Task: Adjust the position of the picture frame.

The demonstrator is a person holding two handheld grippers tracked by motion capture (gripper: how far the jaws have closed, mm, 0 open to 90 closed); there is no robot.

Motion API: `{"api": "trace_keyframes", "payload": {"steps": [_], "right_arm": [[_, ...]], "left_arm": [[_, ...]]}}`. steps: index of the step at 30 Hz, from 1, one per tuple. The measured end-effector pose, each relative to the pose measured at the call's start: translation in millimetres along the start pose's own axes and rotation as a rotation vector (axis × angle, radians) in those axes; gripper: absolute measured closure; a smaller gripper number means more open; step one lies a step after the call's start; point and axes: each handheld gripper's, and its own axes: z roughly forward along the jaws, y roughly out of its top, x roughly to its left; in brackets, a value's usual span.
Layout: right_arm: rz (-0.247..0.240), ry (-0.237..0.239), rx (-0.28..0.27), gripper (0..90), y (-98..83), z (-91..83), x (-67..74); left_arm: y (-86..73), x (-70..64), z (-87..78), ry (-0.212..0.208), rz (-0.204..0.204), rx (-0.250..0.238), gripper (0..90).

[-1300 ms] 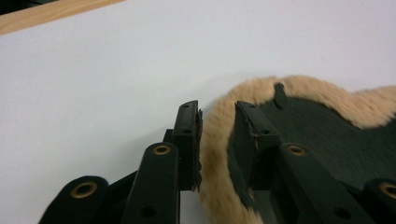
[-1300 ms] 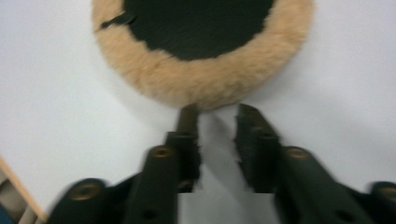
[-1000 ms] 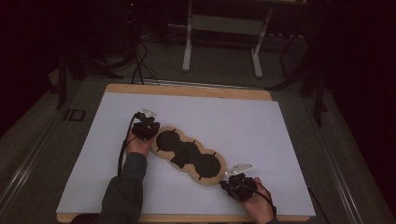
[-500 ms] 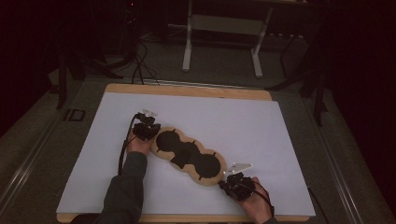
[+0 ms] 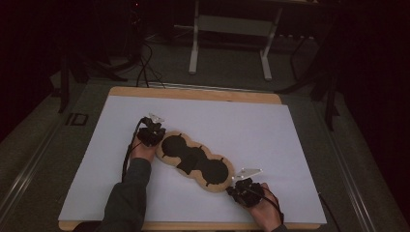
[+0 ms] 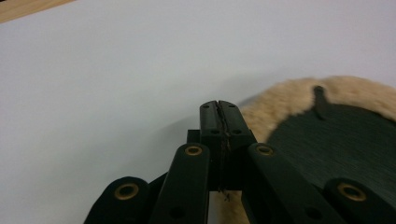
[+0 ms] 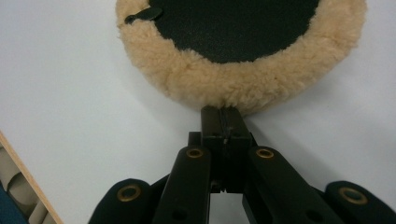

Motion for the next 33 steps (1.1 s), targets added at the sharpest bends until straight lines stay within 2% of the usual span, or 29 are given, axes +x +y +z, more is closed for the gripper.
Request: {"api": "trace_keyframes", "payload": {"steps": [4, 6, 10, 13, 15, 23, 33], "right_arm": [[-0.002, 0.0, -0.001, 89.9, -0.1, 0.2, 0.2], [-0.008, -0.004, -0.003, 89.9, -0.2, 0.3, 0.8], [-0.011, -0.007, -0.002, 89.8, 0.0, 0.3, 1.3], [-0.001, -0.004, -0.001, 89.9, 0.1, 0.2, 0.5], [0.004, -0.005, -0.002, 89.9, 0.0, 0.0, -0.8], [0.033, -0.034, -0.008, 89.8, -0.8, -1.2, -7.1], [0.07, -0.068, -0.024, 89.8, -0.6, -0.9, -15.4]], "left_arm": [[-1.0, 1.1, 3.0, 0.014, -0.005, 0.021, 90.0], [-2.8, 2.5, 5.9, 0.024, -0.013, 0.05, 90.0], [-6.8, 6.0, 6.6, -0.008, -0.043, 0.053, 90.0], [-9.1, 10.4, 5.5, -0.043, -0.096, 0.053, 90.0], [-11.2, 12.5, 4.3, -0.06, -0.117, 0.053, 90.0], [-22.8, 14.3, -7.9, -0.076, -0.085, 0.057, 90.0], [-38.1, 14.0, -21.1, -0.083, -0.097, 0.042, 90.0]]}}
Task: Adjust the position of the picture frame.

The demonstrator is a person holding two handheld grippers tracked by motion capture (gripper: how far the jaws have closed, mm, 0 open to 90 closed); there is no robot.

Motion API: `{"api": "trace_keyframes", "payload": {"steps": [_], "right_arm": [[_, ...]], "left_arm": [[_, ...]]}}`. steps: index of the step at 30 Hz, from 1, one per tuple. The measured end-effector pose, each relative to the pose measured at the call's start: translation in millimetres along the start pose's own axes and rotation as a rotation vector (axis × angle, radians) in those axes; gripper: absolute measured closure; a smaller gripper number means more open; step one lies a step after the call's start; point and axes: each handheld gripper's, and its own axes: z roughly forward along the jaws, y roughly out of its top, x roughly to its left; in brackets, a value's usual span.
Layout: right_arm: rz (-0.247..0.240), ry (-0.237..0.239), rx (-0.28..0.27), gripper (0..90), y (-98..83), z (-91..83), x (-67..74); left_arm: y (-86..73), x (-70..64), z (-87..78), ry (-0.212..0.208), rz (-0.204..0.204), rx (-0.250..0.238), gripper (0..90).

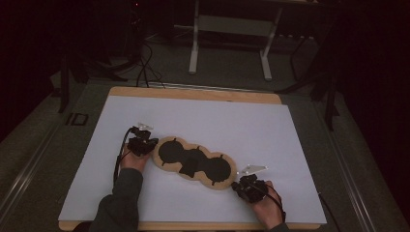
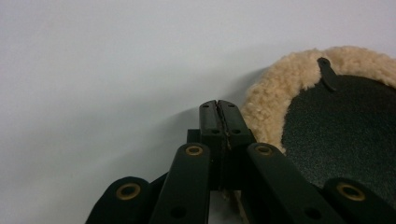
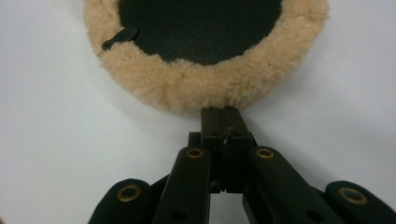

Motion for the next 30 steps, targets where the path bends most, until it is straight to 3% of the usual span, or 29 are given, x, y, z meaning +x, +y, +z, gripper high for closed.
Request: {"api": "trace_keyframes", "payload": {"steps": [4, 15, 23, 30], "right_arm": [[0.01, -0.006, -0.003, 89.8, 1.0, 0.8, -2.2], [0.013, -0.037, 0.007, 89.8, 7.1, 3.1, -9.6], [0.013, -0.05, 0.029, 89.8, 13.3, 5.0, -16.3], [0.023, -0.037, 0.056, 89.8, 20.2, 7.2, -23.5]], "left_arm": [[-5.9, -5.0, -3.4, 0.049, 0.037, 0.012, 90.0], [-15.1, -6.8, -14.5, 0.039, 0.041, 0.035, 90.0], [-29.4, -9.6, -25.2, 0.029, -0.014, 0.017, 90.0], [-38.3, -16.0, -31.8, 0.06, -0.032, 0.005, 90.0]]}}
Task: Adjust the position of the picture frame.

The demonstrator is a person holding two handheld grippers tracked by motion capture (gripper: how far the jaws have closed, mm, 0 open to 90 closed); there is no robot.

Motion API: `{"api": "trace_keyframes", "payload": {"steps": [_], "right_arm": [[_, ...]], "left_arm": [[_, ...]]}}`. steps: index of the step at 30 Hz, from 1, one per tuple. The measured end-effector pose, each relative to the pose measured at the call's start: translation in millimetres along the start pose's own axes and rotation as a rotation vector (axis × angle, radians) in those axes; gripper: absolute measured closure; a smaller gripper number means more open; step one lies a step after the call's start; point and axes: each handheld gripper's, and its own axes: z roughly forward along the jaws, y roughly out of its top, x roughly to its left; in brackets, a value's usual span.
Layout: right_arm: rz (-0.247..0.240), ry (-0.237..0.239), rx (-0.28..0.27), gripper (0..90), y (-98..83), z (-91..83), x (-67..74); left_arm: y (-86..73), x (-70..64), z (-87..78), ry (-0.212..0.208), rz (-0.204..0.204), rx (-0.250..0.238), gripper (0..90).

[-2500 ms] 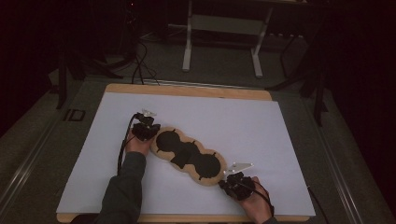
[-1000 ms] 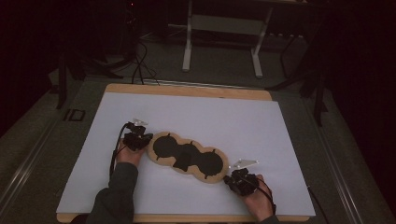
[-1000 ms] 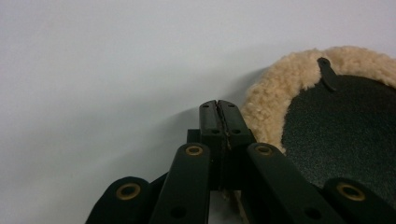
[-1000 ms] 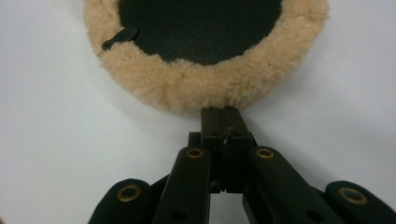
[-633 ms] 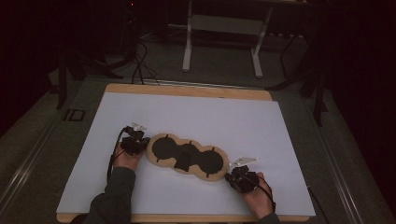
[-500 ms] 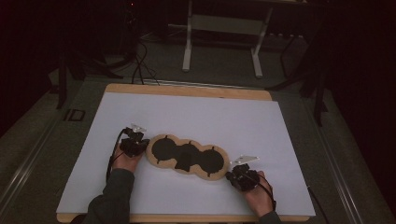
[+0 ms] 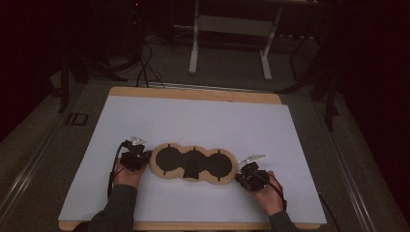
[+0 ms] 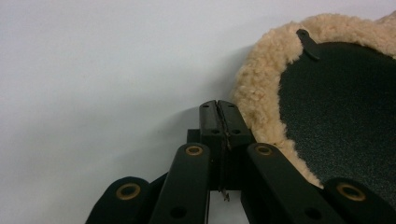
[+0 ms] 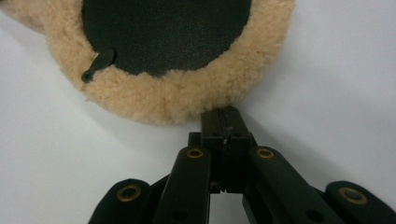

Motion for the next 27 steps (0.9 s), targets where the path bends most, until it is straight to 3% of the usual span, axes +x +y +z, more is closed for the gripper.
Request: {"api": "trace_keyframes", "payload": {"steps": [3, 9, 13, 27], "right_arm": [[0.0, -0.014, -0.027, 89.8, -3.5, 0.2, 1.8], [0.004, -0.027, -0.054, 89.8, -7.1, 0.3, 3.9], [0.003, -0.026, -0.063, 89.7, -8.3, 0.3, 3.8], [0.023, -0.037, -0.085, 89.8, -7.9, 1.8, -4.1]], "left_arm": [[-5.3, -3.2, -3.6, 0.015, -0.002, -0.007, 90.0], [-11.7, -11.1, -13.6, 0.037, 0.021, 0.029, 90.0], [-12.5, -10.8, -15.1, 0.022, 0.012, 0.034, 90.0], [-11.5, -18.2, -15.4, 0.032, 0.014, 0.042, 90.0]]}}
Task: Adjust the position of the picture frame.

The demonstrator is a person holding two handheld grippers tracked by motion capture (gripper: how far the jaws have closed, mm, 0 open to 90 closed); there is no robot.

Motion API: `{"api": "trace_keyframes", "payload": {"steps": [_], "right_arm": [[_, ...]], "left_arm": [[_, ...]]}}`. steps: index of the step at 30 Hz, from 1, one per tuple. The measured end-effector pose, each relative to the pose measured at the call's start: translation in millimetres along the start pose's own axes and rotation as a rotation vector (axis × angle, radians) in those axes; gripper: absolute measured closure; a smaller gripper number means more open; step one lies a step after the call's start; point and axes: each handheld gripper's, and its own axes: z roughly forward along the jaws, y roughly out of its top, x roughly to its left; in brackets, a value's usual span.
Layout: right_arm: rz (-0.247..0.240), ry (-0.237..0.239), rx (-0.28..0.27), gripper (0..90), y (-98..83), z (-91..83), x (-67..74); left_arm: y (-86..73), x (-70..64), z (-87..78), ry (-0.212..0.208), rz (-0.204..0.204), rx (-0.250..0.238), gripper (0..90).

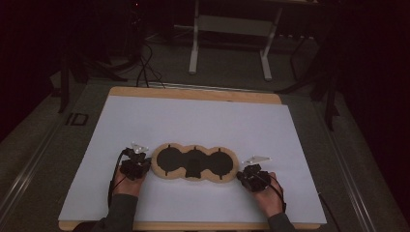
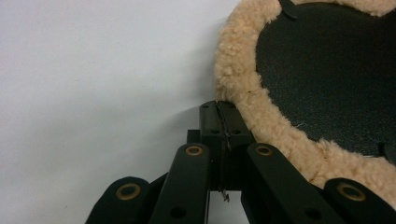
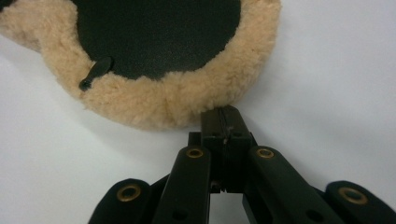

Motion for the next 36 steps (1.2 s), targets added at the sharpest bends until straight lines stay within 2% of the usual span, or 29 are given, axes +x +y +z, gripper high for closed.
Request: {"api": "trace_keyframes", "payload": {"steps": [12, 25, 29, 36], "right_arm": [[0.018, -0.015, -0.011, 89.8, -0.1, 0.5, -6.9], [0.067, -0.035, -0.025, 89.8, -1.8, -0.3, -19.1], [0.068, -0.05, -0.029, 89.8, -2.3, -0.5, -20.0], [0.083, -0.044, -0.029, 89.8, -3.5, -1.6, -24.2]], "left_arm": [[1.6, -6.7, 1.6, 0.007, 0.022, -0.004, 90.0], [3.7, -15.4, 5.7, -0.01, 0.052, -0.018, 90.0], [5.4, -16.8, 8.1, -0.013, 0.058, -0.025, 90.0], [8.6, -17.0, 11.7, -0.025, 0.064, -0.032, 90.0]]}}
